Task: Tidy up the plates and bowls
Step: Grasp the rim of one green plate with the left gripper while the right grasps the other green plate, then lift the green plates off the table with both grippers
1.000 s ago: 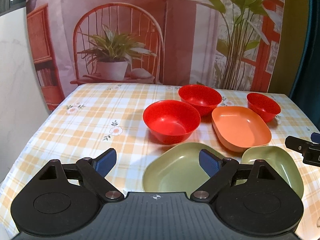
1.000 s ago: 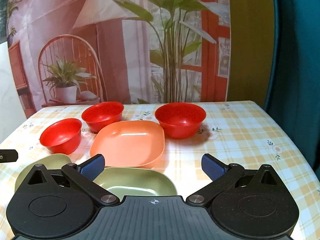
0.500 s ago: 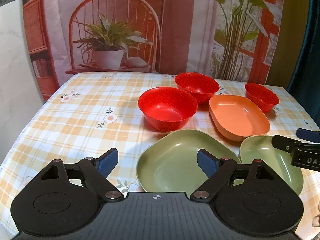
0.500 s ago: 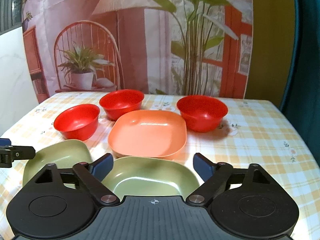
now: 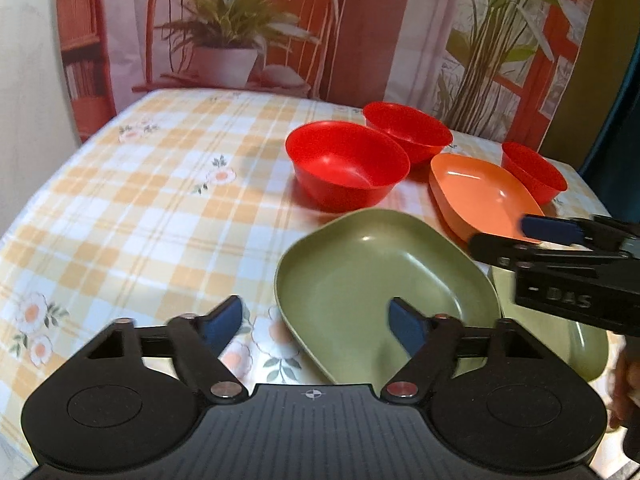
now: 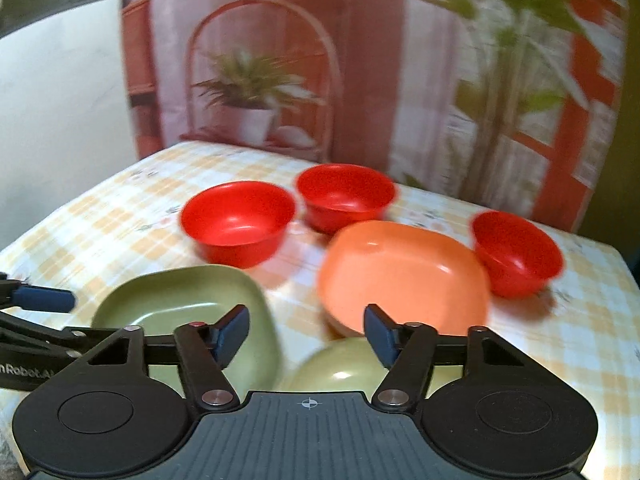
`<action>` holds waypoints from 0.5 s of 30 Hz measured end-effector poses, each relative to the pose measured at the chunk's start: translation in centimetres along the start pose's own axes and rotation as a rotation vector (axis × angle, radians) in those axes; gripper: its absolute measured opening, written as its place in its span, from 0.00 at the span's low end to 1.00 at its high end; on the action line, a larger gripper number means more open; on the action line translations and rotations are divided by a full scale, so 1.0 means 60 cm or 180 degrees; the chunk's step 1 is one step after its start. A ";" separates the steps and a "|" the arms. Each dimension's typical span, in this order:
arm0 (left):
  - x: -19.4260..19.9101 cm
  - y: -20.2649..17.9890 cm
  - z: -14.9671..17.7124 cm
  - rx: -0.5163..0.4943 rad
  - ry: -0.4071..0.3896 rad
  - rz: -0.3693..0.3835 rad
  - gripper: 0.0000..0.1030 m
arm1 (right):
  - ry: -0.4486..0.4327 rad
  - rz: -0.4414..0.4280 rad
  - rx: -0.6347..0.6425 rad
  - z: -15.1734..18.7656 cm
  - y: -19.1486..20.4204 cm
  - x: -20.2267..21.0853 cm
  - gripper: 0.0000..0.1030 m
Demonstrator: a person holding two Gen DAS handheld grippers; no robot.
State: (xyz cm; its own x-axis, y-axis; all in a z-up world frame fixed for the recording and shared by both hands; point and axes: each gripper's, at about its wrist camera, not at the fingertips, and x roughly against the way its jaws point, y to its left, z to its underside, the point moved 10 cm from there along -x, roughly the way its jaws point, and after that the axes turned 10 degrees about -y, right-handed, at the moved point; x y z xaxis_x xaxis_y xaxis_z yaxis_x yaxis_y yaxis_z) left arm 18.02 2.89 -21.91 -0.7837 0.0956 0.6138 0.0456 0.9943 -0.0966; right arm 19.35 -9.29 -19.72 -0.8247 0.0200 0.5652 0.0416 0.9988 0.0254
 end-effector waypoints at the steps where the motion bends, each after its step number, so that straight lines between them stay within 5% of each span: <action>1: -0.002 0.002 0.004 0.0033 0.0028 0.0018 0.68 | 0.0030 -0.0044 0.0017 0.001 0.007 -0.007 0.49; 5: -0.011 0.013 0.022 0.0160 0.0155 0.0047 0.54 | 0.0158 -0.0181 -0.0019 0.012 0.028 -0.028 0.37; 15: -0.020 0.012 0.037 0.0167 0.0151 0.0096 0.24 | 0.0323 -0.0229 -0.0135 0.042 0.028 -0.039 0.28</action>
State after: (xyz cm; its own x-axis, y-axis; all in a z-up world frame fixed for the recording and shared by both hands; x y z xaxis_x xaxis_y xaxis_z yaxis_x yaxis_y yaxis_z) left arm 17.63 3.37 -24.42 -0.7522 0.1288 0.6462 0.0351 0.9872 -0.1559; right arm 19.90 -7.57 -23.06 -0.7652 -0.0583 0.6412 0.0101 0.9947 0.1025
